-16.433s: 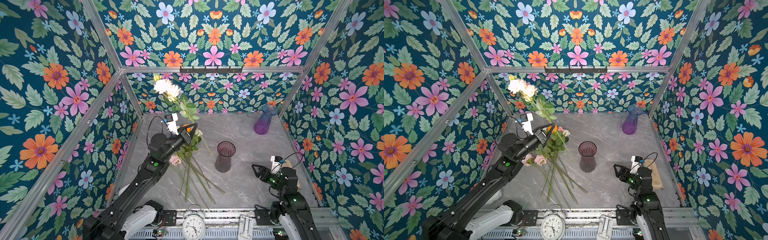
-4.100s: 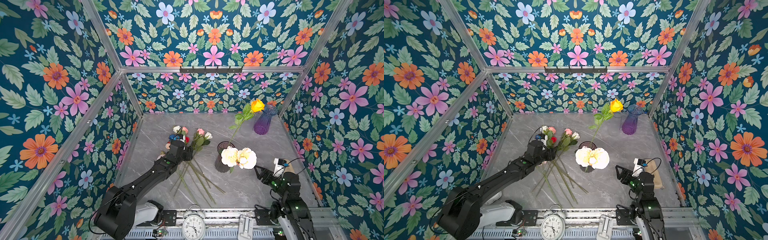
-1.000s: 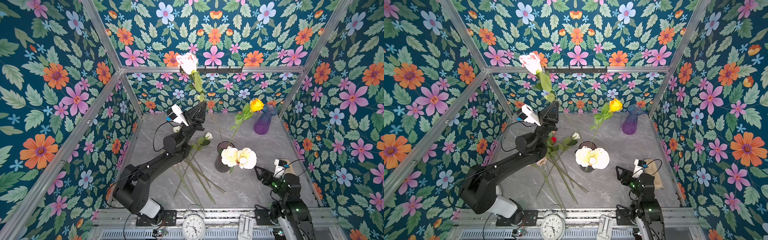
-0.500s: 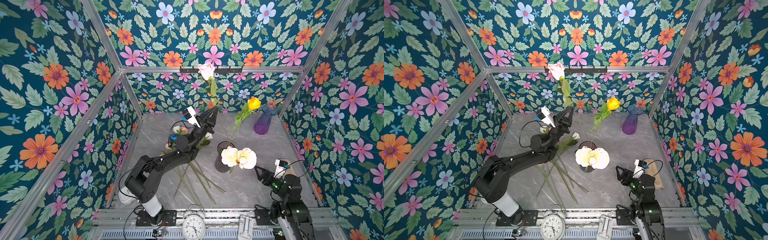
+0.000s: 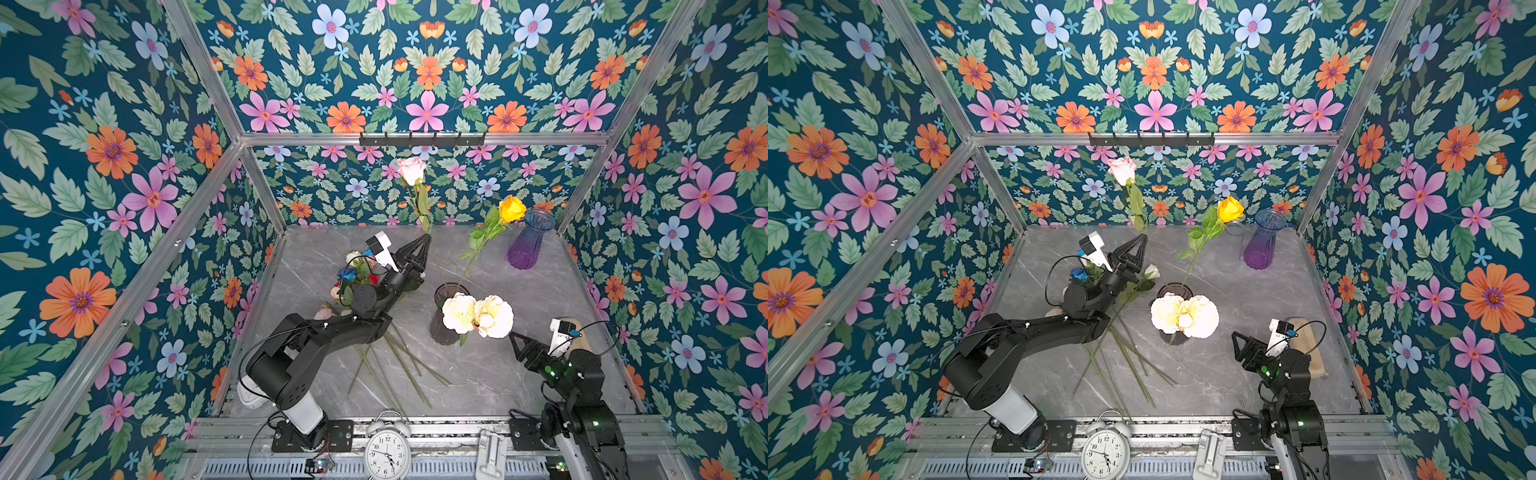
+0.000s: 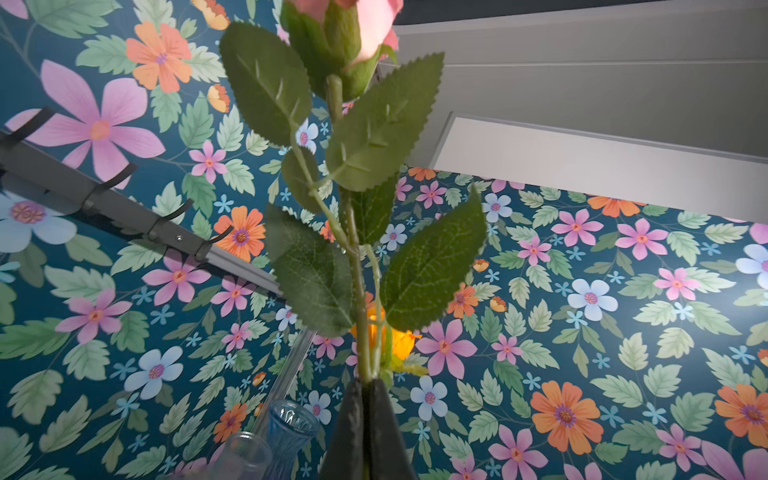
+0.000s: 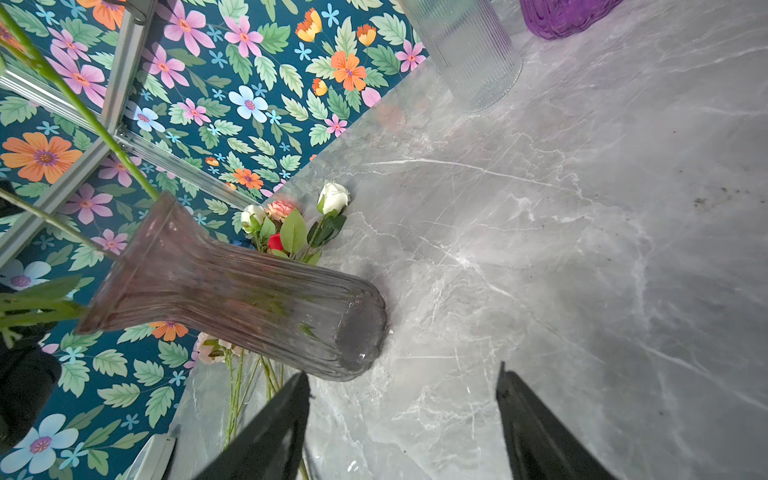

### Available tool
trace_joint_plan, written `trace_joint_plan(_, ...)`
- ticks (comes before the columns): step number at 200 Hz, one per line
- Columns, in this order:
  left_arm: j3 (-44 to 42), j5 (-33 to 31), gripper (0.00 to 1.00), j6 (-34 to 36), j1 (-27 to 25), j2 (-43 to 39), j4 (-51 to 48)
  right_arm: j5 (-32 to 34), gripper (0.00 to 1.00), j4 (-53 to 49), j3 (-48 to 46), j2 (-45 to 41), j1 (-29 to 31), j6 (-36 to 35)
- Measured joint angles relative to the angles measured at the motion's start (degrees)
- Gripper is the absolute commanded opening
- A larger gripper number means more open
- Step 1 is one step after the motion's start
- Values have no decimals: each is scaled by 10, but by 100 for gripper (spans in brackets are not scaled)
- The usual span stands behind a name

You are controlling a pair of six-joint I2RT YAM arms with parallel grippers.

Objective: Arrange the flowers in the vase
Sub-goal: 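Carry the pink rose toward the pink ribbed vase with left gripper, then lower the pink rose stem into the pink vase and release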

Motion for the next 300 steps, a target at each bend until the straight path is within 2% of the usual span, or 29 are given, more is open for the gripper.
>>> trace_joint_plan(8, -10, 1, 68, -1, 0, -4, 0, 0, 73, 0, 0, 0, 0, 0)
trace_joint_plan(14, -18, 1, 82, -3, 0, -7, 0, 0, 73, 0, 0, 0, 0, 0)
trace_joint_plan(23, -32, 1, 97, -3, 0, -12, 0, 0, 73, 0, 0, 0, 0, 0)
trace_joint_plan(27, -39, 1, 100, -3, 0, -15, 0, 0, 73, 0, 0, 0, 0, 0)
trace_joint_plan(54, -97, -2, 100, -5, 12, -43, -2, 0, 73, 0, 0, 0, 0, 0)
trace_joint_plan(80, -150, -18, 100, -2, 33, -103, -53, 0, 73, -2, 0, 0, 0, 0)
trace_joint_plan(104, -161, -13, 100, 19, 39, -163, -152, 0, 73, -2, 0, 0, 0, 0)
trace_joint_plan(132, -117, -12, 100, 52, 40, -200, -309, 0, 73, -1, 0, 0, 0, 0)
trace_joint_plan(153, -68, -21, 86, 76, 40, -197, -426, 0, 73, -1, 0, 0, 0, 0)
trace_joint_plan(182, -50, -34, 70, 94, 40, -182, -502, 0, 73, -1, 0, 0, 0, 0)
trace_joint_plan(191, -46, -37, 68, 97, 41, -175, -516, 0, 73, -1, 0, 0, 0, 0)
trace_joint_plan(213, -25, -35, 69, 103, 40, -153, -533, 0, 73, -1, 0, 0, 0, 0)
trace_joint_plan(253, 23, 27, 73, 102, 37, -99, -531, -1, 73, -2, 0, 0, 0, 0)
trace_joint_plan(281, 5, 71, 78, 102, 36, -100, -492, -1, 73, -2, 0, -1, 0, 0)
trace_joint_plan(300, -16, 76, 79, 105, 45, -121, -486, -1, 73, -1, 0, -1, 0, 0)
